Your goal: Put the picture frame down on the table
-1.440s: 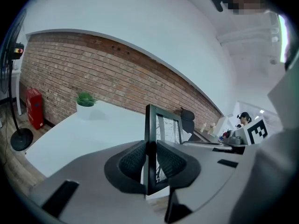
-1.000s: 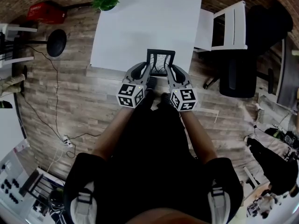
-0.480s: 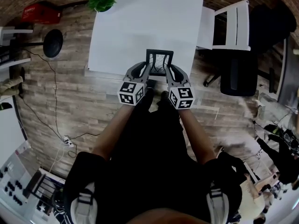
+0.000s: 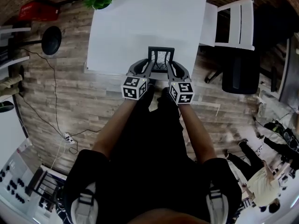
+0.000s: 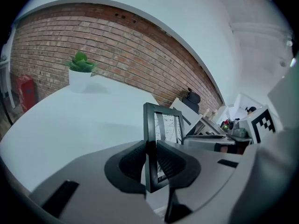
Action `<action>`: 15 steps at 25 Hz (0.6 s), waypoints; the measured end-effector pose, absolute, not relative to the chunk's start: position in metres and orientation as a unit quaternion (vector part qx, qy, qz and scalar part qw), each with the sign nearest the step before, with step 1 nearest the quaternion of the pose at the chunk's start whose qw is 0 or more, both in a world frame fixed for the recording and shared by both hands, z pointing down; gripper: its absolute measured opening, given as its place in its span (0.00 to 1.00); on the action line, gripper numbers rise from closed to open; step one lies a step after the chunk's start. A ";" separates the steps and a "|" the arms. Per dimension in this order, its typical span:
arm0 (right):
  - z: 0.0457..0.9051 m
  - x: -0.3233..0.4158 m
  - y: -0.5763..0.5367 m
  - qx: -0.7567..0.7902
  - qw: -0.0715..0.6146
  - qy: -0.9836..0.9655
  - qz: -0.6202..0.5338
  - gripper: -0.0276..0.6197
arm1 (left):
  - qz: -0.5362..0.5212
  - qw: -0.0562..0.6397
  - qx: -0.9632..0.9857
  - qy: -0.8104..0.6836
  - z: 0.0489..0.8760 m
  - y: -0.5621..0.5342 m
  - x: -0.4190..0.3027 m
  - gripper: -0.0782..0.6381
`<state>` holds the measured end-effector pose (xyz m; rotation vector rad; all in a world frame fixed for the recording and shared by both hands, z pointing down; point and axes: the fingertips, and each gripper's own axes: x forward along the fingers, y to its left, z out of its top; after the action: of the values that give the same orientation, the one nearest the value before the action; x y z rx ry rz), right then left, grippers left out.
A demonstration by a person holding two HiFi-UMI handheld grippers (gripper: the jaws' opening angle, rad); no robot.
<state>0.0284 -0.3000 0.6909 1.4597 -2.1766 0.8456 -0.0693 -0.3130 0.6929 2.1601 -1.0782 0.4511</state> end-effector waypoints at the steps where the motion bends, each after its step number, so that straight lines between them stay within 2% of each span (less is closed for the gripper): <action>1: 0.694 0.030 -0.300 0.521 0.195 -0.774 0.303 0.15 | 0.176 0.338 0.828 -0.412 0.696 -0.313 -0.068 0.22; 15: 0.732 0.044 -0.307 0.531 0.220 -0.750 0.327 0.15 | 0.214 0.354 0.821 -0.394 0.735 -0.315 -0.053 0.22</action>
<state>0.0441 -0.3069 0.7317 1.4686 -2.0751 0.9059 -0.0526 -0.3149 0.7346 2.1224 -1.0188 0.5538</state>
